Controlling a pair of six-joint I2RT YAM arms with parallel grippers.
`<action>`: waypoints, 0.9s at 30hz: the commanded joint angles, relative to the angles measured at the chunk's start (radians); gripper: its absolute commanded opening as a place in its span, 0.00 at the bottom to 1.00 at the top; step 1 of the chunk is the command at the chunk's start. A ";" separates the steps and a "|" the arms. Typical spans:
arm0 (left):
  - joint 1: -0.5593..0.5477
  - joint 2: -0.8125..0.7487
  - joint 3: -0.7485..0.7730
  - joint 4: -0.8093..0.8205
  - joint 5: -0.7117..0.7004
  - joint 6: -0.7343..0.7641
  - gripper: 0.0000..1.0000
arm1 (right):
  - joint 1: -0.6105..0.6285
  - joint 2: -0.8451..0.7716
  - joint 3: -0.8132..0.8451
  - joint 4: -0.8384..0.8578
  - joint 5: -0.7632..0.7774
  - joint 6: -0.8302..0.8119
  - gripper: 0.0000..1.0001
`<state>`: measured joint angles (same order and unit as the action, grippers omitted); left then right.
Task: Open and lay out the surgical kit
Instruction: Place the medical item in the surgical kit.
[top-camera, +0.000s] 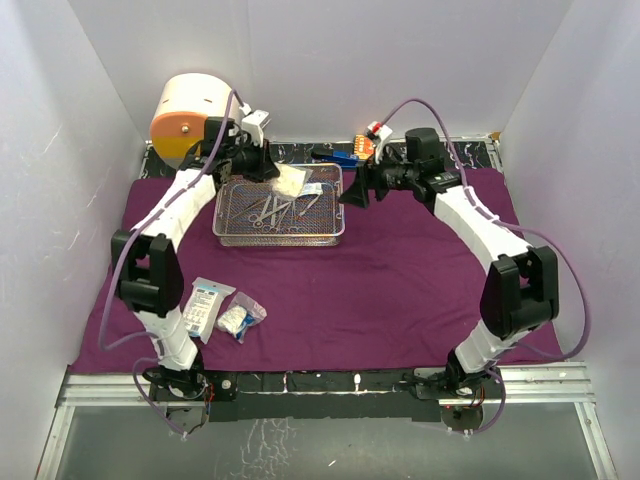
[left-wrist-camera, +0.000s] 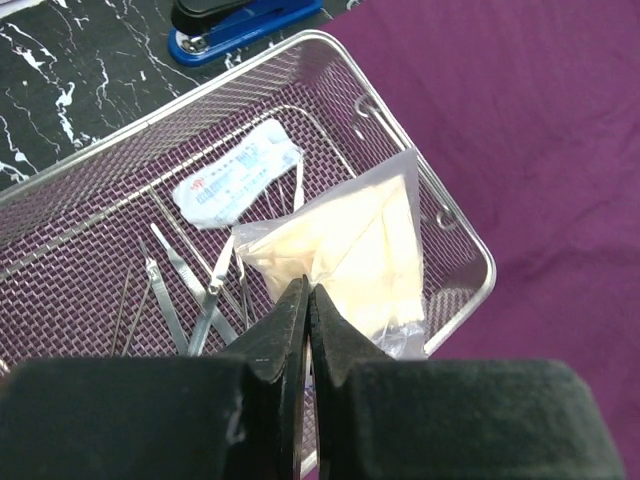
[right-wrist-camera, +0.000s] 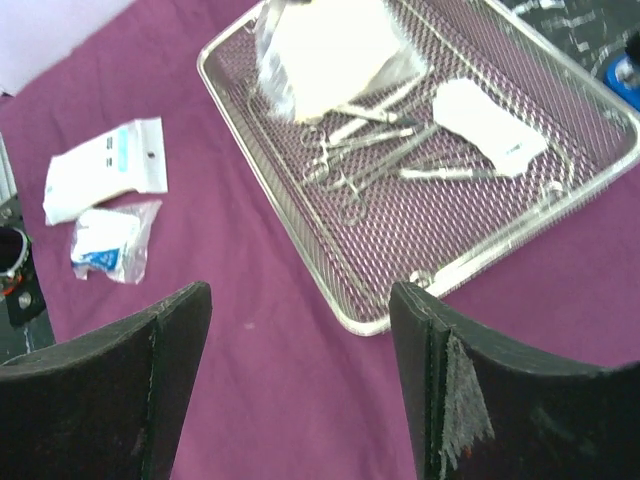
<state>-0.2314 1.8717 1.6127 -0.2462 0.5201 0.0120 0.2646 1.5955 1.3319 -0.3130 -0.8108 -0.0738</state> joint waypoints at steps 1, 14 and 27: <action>0.000 -0.179 -0.122 0.010 0.042 0.052 0.00 | 0.070 0.069 0.117 0.146 0.006 0.136 0.73; -0.008 -0.485 -0.392 -0.061 0.072 0.141 0.00 | 0.237 0.323 0.264 0.185 -0.093 0.268 0.75; -0.008 -0.619 -0.552 -0.094 0.050 0.132 0.00 | 0.317 0.426 0.281 0.262 -0.271 0.333 0.22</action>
<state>-0.2359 1.3071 1.0897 -0.3218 0.5606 0.1375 0.5636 2.0136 1.5578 -0.1268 -1.0092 0.2447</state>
